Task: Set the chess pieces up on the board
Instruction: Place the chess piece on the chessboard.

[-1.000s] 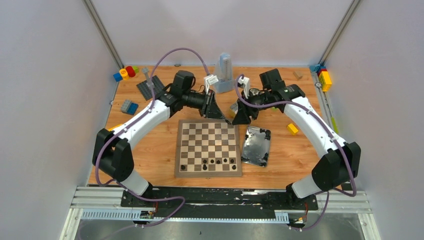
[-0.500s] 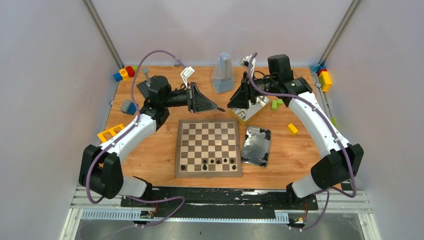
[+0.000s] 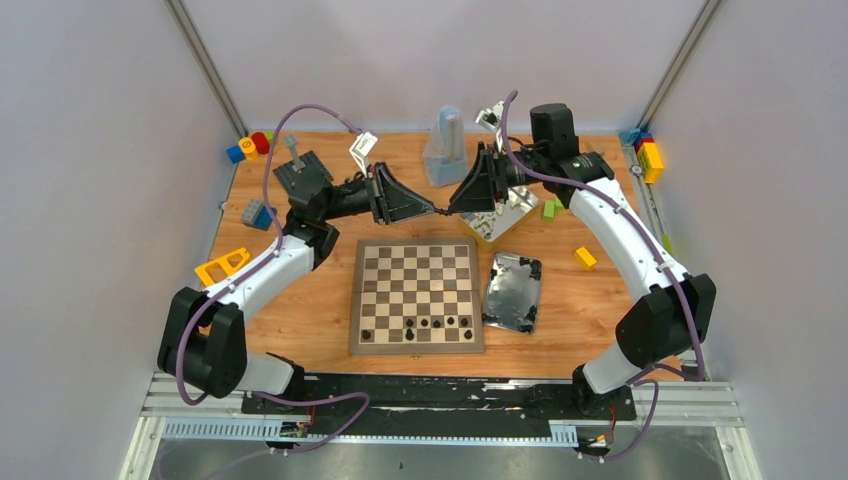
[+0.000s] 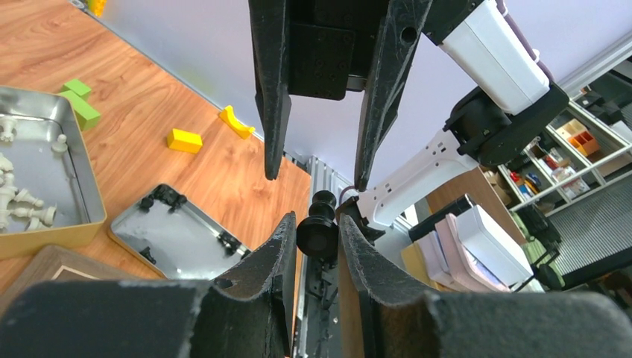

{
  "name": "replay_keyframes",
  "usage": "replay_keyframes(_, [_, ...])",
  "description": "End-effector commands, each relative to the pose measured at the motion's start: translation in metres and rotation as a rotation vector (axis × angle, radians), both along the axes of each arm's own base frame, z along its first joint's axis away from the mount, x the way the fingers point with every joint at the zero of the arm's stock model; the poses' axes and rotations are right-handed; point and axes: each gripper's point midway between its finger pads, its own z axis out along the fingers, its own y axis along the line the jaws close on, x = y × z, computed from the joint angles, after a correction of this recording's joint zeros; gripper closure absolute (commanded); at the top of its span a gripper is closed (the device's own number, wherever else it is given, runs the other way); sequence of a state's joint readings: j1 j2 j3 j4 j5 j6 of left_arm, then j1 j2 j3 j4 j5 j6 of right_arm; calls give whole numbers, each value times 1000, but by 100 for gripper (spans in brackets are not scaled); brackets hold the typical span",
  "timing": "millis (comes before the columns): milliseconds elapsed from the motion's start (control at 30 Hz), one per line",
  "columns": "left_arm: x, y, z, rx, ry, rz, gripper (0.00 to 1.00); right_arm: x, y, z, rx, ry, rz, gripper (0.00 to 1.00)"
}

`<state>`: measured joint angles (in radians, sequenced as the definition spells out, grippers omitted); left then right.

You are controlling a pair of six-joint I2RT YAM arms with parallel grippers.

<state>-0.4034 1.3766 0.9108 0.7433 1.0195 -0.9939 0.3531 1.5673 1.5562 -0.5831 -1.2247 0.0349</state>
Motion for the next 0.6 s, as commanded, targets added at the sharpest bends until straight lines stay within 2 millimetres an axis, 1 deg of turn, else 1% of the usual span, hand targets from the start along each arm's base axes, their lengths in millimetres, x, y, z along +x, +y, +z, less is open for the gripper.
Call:
replay_keyframes(0, [-4,4,20,-59,-93,23,94,-12,3,14,56,-22,64,51])
replay_keyframes(267, [-4,5,20,-77,-112,38,93,-15,6,7,59,-10,76,57])
replay_keyframes(467, [-2,5,16,-80,-113,48,93,-17,9,9,65,-10,86,58])
replay_keyframes(567, [-1,4,14,-78,-116,51,91,-17,9,11,68,-10,91,61])
